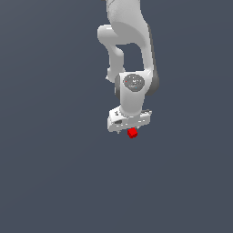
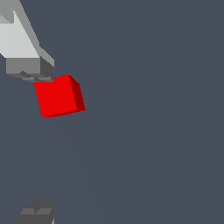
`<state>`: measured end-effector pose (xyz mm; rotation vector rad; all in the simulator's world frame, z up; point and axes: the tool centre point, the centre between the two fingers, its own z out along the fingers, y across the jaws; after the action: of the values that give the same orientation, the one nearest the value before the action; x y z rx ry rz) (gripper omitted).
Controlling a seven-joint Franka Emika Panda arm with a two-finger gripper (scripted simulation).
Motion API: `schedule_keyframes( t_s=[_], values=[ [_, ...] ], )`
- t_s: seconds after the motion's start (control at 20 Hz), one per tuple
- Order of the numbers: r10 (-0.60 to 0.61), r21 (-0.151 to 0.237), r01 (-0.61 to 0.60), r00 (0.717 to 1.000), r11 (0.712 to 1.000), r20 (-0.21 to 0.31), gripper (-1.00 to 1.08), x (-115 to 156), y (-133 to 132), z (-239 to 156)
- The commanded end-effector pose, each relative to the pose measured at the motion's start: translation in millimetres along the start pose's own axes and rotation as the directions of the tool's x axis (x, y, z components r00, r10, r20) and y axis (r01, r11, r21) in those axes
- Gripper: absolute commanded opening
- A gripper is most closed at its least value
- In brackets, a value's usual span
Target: Pick up the red cube and move it to a goal position.
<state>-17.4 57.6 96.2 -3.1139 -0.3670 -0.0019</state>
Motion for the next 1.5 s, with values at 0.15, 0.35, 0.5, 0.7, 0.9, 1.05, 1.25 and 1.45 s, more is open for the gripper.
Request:
schedule_keyframes(
  t_s=[0.15,0.35,0.5,0.7,0.9,1.05,1.25,1.45],
  values=[
    [-0.135,-0.001,0.135,0.991,0.991,0.001,1.0,-9,-24,44],
    [-0.197,-0.002,0.197,0.98,0.98,0.002,1.0,-14,-34,65],
    [-0.225,-0.003,0.225,0.974,0.974,0.002,1.0,-16,-38,74],
    [-0.235,-0.004,0.235,0.972,0.972,0.003,1.0,-17,-39,78],
    [-0.229,-0.005,0.229,0.973,0.973,0.003,-1.0,-16,-38,76],
    [-0.229,-0.005,0.229,0.973,0.973,0.003,-1.0,-16,-38,76],
    [-0.229,-0.005,0.229,0.973,0.973,0.003,-1.0,-16,-38,76],
    [-0.229,-0.005,0.229,0.973,0.973,0.004,-1.0,-16,-38,76]
  ],
)
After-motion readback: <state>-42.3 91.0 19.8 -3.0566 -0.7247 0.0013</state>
